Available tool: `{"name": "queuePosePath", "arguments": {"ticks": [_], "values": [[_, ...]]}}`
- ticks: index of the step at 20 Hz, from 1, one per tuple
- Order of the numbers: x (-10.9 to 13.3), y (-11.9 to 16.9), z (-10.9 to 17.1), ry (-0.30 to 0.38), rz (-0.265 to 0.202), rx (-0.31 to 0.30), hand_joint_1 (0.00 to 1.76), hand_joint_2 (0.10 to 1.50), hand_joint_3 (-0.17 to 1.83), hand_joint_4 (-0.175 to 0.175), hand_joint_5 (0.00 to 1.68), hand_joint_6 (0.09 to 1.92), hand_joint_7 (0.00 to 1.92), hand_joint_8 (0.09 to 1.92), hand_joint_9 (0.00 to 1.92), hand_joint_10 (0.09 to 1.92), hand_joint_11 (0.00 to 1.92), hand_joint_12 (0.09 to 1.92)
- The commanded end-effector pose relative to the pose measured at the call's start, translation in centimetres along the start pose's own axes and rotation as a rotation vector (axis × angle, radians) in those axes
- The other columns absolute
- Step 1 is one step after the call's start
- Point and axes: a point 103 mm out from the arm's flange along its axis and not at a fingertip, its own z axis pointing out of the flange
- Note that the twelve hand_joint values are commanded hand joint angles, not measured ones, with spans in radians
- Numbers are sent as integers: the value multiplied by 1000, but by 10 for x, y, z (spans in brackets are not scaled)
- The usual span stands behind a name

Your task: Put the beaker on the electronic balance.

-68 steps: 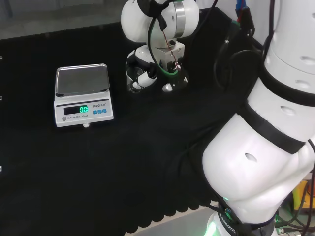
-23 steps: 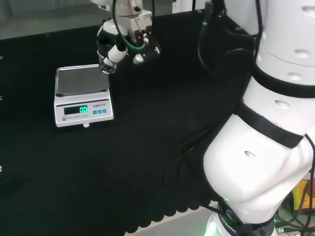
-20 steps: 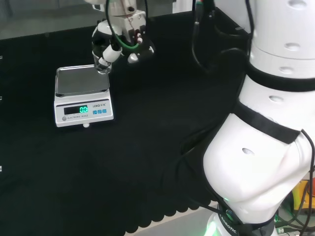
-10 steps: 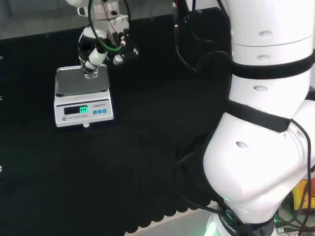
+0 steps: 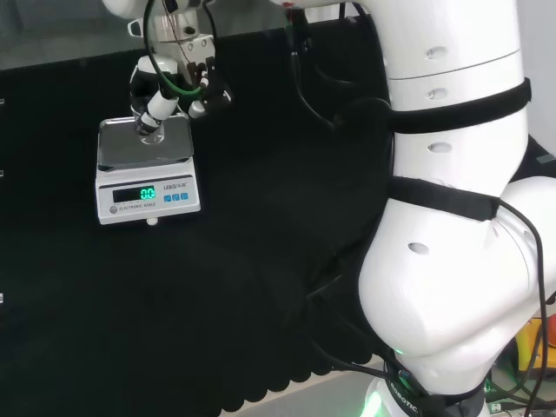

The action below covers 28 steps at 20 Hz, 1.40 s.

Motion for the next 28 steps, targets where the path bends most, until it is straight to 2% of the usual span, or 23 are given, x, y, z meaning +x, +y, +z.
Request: {"name": "queuePosePath", "arguments": {"ticks": [1, 7, 12, 20, 28], "values": [[-4, 24, 3, -5, 16, 45, 1095, 1125, 23, -75, 933, 1077, 970, 794, 1498, 274, 1518, 643], [-13, 50, 13, -1, 35, 30, 1095, 1126, 22, -75, 933, 1078, 970, 795, 1500, 274, 1519, 642], [-21, 60, 20, 11, 61, 54, 1095, 1126, 21, -75, 933, 1078, 971, 795, 1501, 274, 1519, 641], [-33, 60, 20, 10, 87, 61, 1095, 1128, 19, -76, 933, 1078, 971, 795, 1501, 274, 1520, 638], [-34, 56, 19, 11, 84, 52, 1092, 1129, 16, -69, 932, 1079, 967, 795, 1505, 275, 1520, 635]]}}
